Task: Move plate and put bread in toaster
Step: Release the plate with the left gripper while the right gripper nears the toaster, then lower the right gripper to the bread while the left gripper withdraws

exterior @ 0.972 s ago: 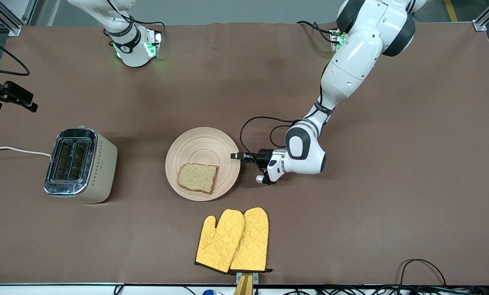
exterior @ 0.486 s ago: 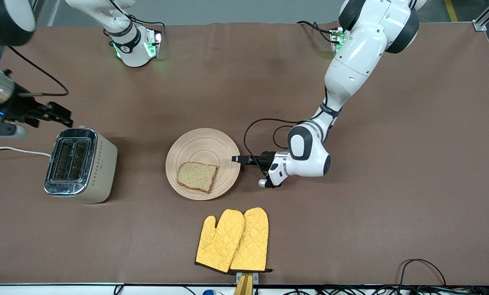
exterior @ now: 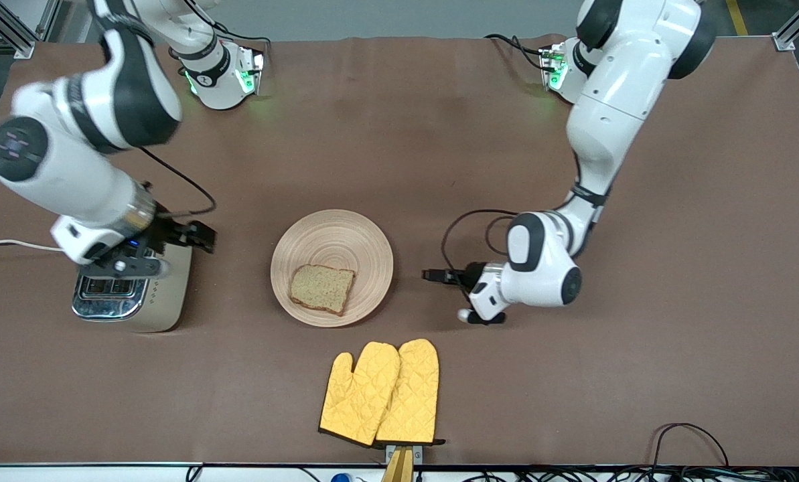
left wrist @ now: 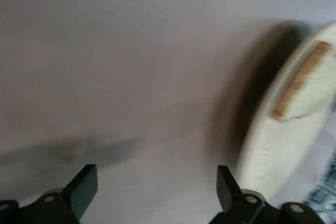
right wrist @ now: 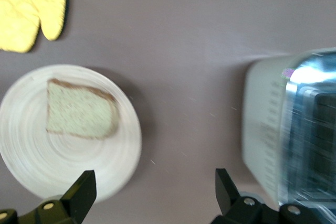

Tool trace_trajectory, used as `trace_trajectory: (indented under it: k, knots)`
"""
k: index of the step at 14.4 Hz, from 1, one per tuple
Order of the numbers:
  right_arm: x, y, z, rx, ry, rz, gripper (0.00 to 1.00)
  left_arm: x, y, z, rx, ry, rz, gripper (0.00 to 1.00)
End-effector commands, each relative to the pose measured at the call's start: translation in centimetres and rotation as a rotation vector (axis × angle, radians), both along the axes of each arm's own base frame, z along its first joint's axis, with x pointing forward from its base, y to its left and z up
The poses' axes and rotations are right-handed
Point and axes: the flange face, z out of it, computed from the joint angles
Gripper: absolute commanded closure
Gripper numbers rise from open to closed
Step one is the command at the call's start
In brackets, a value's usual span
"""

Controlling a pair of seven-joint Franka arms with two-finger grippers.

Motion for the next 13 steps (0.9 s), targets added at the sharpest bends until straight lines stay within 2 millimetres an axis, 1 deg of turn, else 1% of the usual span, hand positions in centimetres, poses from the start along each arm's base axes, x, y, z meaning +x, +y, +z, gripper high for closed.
trace_trajectory:
  k: [1,2,3,4,5,6,7,8,9,10,11,13]
  knots:
    - [1.1,3.9,-4.4,0.023,-0.021,-0.016,0.01,1.0,5.7,5.2,0.137,-0.013,-0.052,0.0]
    - [1.4,4.7,-6.3,0.023,-0.013,-0.007,0.08,1.7,8.0,7.1,0.183,-0.027,-0.062,0.0]
    - [1.4,5.8,-8.0,0.021,-0.009,0.007,0.15,2.1,9.8,9.5,0.231,-0.035,-0.069,0.0]
    - [1.5,6.4,-9.3,0.02,-0.006,0.016,0.21,2.4,11.0,12.0,0.273,-0.05,-0.069,0.0]
    - [1.6,6.8,-10.9,0.017,0.0,0.019,0.26,2.4,11.3,14.6,0.314,-0.073,-0.068,0.0]
    - [1.6,7.6,-12.4,0.017,0.002,0.03,0.27,2.4,11.7,18.0,0.362,-0.107,-0.063,0.0]
    - [1.4,7.7,-13.8,0.014,0.008,0.031,0.29,2.3,11.9,20.8,0.4,-0.118,-0.056,0.0]
    - [1.2,7.8,-15.2,0.017,-0.001,0.031,0.3,2.1,11.9,23.2,0.429,-0.094,-0.029,0.0]
    - [0.6,8.3,-16.8,0.022,-0.017,0.038,0.3,2.1,12.0,25.2,0.448,-0.058,0.01,0.0]
    - [0.1,8.5,-17.9,0.031,-0.037,0.038,0.3,1.9,12.2,27.1,0.46,-0.034,0.036,0.0]
    - [-0.5,8.7,-19.1,0.033,-0.041,0.032,0.3,1.6,12.6,29.8,0.473,-0.06,0.05,0.0]
    - [-1.0,9.5,-20.5,0.032,-0.035,0.016,0.3,1.1,15.4,34.4,0.537,-0.144,0.078,0.0]
